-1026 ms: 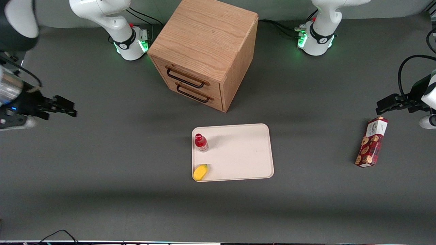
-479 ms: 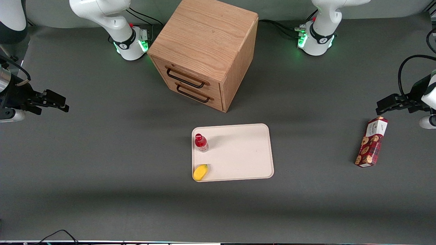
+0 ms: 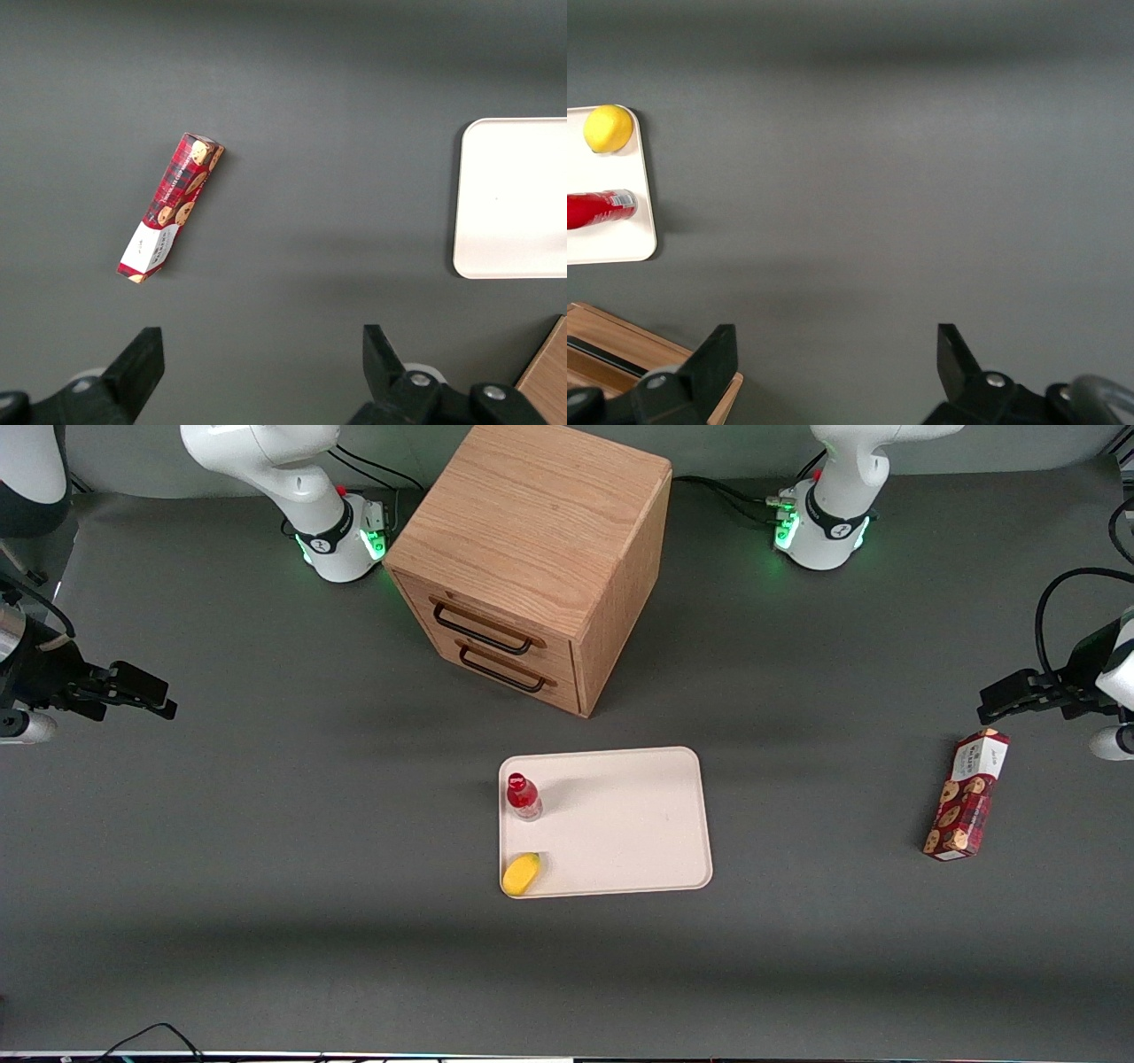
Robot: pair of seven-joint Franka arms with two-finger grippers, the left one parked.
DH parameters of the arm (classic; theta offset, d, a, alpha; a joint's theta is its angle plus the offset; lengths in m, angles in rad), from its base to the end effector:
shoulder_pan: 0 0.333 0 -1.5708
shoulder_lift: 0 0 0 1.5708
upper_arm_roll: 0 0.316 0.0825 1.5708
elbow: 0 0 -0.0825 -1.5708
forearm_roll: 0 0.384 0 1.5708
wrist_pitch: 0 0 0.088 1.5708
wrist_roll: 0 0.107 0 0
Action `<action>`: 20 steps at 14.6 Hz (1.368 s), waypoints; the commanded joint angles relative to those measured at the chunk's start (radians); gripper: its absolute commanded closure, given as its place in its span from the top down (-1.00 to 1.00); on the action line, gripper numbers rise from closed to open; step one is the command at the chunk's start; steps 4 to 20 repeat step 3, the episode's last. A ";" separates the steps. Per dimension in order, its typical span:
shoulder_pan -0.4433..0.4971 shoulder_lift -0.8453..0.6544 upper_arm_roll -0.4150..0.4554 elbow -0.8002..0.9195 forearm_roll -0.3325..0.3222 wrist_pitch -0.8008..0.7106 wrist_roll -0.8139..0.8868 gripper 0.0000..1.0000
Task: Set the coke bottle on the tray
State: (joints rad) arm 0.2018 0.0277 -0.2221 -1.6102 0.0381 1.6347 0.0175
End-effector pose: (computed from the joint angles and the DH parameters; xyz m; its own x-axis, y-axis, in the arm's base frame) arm 0.5674 -0.0060 0.5963 0.9992 -0.0401 -0.0031 -0.0402 -0.9987 -0.0319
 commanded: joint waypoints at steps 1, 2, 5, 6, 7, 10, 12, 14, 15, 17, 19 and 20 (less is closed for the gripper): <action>-0.004 -0.020 0.013 -0.013 -0.017 -0.010 0.033 1.00; -0.004 -0.020 0.014 -0.011 -0.017 -0.010 0.033 1.00; -0.004 -0.022 0.012 -0.011 -0.017 -0.010 0.033 1.00; -0.004 -0.022 0.012 -0.011 -0.017 -0.010 0.033 1.00; -0.004 -0.022 0.012 -0.011 -0.017 -0.010 0.033 1.00; -0.004 -0.022 0.012 -0.011 -0.017 -0.010 0.033 1.00; -0.004 -0.022 0.012 -0.011 -0.017 -0.010 0.033 1.00; -0.004 -0.022 0.012 -0.011 -0.017 -0.010 0.033 1.00; -0.004 -0.022 0.012 -0.011 -0.017 -0.010 0.033 1.00; -0.004 -0.022 0.012 -0.011 -0.017 -0.010 0.033 1.00; -0.004 -0.022 0.012 -0.011 -0.017 -0.010 0.033 1.00; -0.004 -0.022 0.012 -0.011 -0.017 -0.010 0.033 1.00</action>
